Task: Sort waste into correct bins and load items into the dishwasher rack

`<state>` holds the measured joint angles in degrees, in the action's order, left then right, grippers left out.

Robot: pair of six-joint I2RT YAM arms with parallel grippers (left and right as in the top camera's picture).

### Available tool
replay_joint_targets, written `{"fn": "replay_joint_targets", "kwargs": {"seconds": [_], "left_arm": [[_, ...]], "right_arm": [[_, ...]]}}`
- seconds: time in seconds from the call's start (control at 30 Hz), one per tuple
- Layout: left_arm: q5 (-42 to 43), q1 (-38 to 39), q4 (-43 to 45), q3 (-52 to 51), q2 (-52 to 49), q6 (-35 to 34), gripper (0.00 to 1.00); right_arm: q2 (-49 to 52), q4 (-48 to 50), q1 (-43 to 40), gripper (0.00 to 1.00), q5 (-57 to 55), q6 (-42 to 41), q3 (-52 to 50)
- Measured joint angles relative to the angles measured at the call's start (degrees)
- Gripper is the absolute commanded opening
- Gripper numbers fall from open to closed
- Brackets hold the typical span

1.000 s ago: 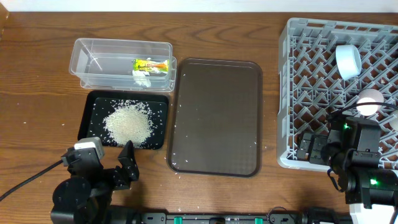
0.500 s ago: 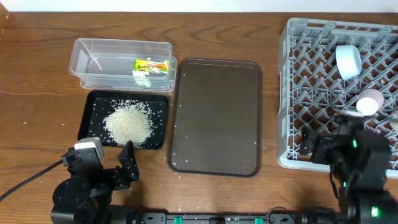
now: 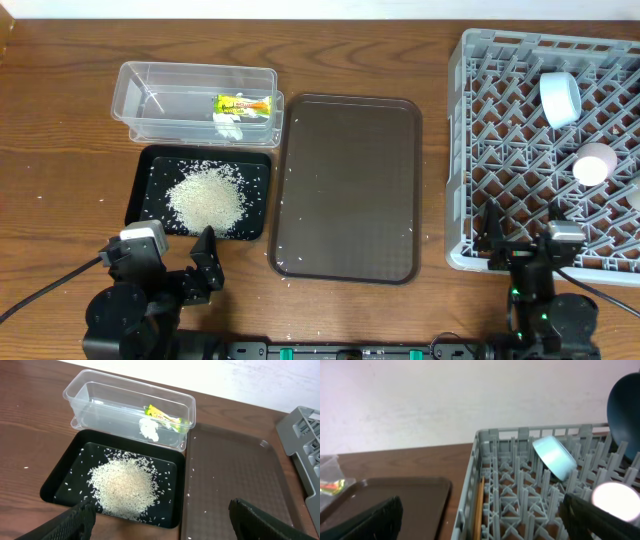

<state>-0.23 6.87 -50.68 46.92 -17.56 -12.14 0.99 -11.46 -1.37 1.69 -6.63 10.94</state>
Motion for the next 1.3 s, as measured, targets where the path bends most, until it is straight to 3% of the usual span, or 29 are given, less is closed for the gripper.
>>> {"fn": "replay_joint_targets", "kwargs": {"seconds": [0.17,0.33,1.3], "left_arm": [[0.00,0.00,-0.02,0.00,0.00,0.00,0.88],[0.02,0.00,-0.04,0.00,0.00,0.00,0.88],[0.00,0.00,-0.02,0.00,0.00,0.00,0.88]], "right_arm": [[-0.22,11.30,0.50,0.99,-0.46,0.15,-8.22],[-0.26,7.54,0.55,0.99,-2.21,0.15,-10.56],[-0.31,7.56,0.55,0.99,-2.82,0.15,-10.56]]}}
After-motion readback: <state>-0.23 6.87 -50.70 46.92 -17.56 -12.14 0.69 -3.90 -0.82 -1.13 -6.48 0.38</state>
